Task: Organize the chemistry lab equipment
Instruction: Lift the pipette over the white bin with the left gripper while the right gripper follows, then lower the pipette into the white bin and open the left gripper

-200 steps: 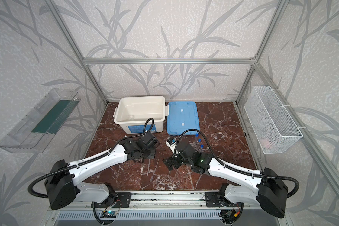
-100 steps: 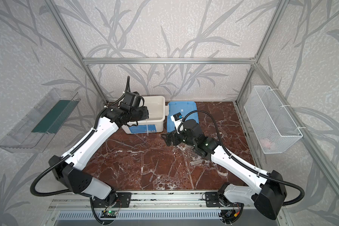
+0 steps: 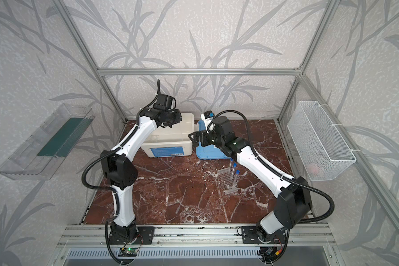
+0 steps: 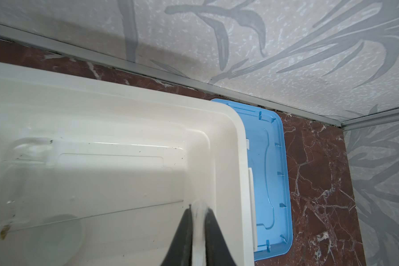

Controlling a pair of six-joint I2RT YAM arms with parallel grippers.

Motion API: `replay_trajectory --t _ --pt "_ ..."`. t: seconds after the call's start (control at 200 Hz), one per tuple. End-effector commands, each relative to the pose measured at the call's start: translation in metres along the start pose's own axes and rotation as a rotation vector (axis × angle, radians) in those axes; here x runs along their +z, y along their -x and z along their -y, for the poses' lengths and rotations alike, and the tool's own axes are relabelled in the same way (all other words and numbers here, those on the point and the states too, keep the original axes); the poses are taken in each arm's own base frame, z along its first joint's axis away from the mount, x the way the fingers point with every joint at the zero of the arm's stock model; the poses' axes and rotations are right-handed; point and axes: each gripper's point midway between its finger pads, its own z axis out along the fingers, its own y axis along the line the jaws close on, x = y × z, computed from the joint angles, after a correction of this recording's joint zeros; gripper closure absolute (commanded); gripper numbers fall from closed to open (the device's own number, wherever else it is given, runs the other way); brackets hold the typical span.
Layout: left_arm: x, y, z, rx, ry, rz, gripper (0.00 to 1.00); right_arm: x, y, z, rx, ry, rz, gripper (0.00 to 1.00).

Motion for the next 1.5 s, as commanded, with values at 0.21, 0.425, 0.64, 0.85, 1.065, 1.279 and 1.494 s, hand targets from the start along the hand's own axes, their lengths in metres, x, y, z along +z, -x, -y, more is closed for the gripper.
replay_trajectory --t 0.21,0.425,0.64,0.85,1.065,1.279,1.494 --pt "0.046 -0.014 -0.009 0.021 0.096 -0.079 0.86 0.028 -0.002 0.001 -0.061 0.017 -0.13 0.0" --pt "0.062 -0.03 -0.015 0.038 0.123 -0.118 0.86 0.038 -0.009 0.004 -0.048 0.023 -0.148 0.0" --pt "0.081 -0.049 -0.015 0.045 0.118 -0.174 0.85 0.046 -0.015 0.009 -0.037 0.015 -0.154 0.01" --pt "0.095 -0.062 -0.012 0.015 0.083 -0.219 0.85 0.058 -0.023 0.017 -0.039 -0.002 -0.177 0.02" --pt "0.109 -0.076 -0.021 -0.005 0.109 -0.253 0.84 0.059 -0.027 0.019 -0.037 -0.008 -0.184 0.02" --pt "0.124 -0.089 -0.031 -0.014 0.139 -0.282 0.84 0.057 -0.03 0.021 -0.041 -0.017 -0.182 0.02" --pt "0.129 -0.094 -0.033 -0.023 0.138 -0.288 0.78 0.054 -0.033 0.023 -0.049 -0.027 -0.184 0.02"
